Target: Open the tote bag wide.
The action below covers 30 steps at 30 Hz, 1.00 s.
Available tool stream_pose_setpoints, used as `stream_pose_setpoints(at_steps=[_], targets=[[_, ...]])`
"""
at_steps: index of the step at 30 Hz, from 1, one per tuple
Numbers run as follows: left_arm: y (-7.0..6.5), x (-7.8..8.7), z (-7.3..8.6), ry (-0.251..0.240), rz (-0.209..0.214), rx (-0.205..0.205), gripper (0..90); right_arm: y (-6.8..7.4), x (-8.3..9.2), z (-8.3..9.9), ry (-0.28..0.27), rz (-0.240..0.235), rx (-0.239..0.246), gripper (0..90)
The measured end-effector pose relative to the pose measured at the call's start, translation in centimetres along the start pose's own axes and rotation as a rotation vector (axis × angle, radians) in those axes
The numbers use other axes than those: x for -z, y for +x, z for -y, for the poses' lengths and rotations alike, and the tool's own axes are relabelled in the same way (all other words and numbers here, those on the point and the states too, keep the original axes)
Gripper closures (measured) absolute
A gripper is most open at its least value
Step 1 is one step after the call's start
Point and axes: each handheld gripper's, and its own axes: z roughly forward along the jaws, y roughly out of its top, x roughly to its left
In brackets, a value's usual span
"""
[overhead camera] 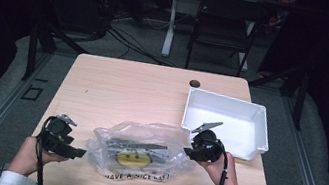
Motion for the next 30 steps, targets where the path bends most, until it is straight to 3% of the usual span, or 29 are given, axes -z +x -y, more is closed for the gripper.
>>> stream_pose_setpoints(at_steps=[3,5,9,11,13,16,22,27,30], targets=[[0.5,0.8,0.3,-0.029,-0.011,0.023,27.2,-0.1,0.7,-0.1,-0.037,-0.02,-0.019,55.6],[0.7,1.4,0.2,-0.074,-0.016,0.04,26.8,0.0,1.0,-0.2,-0.057,-0.029,-0.026,52.8],[0.2,3.0,-0.8,-0.224,-0.056,0.073,21.7,0.5,1.2,-0.7,-0.095,-0.064,-0.019,47.6],[-0.9,3.5,-2.0,-0.289,-0.106,0.05,21.9,1.0,1.1,-1.1,-0.114,-0.072,-0.011,46.9],[-2.2,3.4,-3.3,-0.339,-0.103,0.014,23.1,1.4,0.9,-1.5,-0.133,-0.073,-0.006,46.3],[-3.5,2.0,-4.8,-0.318,-0.059,-0.037,24.1,2.1,0.4,-2.0,-0.118,-0.088,0.01,45.9],[-4.0,-2.2,-5.3,-0.129,-0.02,-0.129,28.3,2.4,-1.0,-1.8,-0.045,-0.064,0.024,45.2],[-3.4,-4.1,-4.8,-0.014,-0.018,-0.16,38.0,1.6,-2.3,-1.4,0.015,-0.063,-0.002,47.7],[-3.3,-4.8,-4.5,0.007,-0.017,-0.163,49.5,1.5,-3.3,-1.1,0.04,-0.081,-0.014,54.9]])
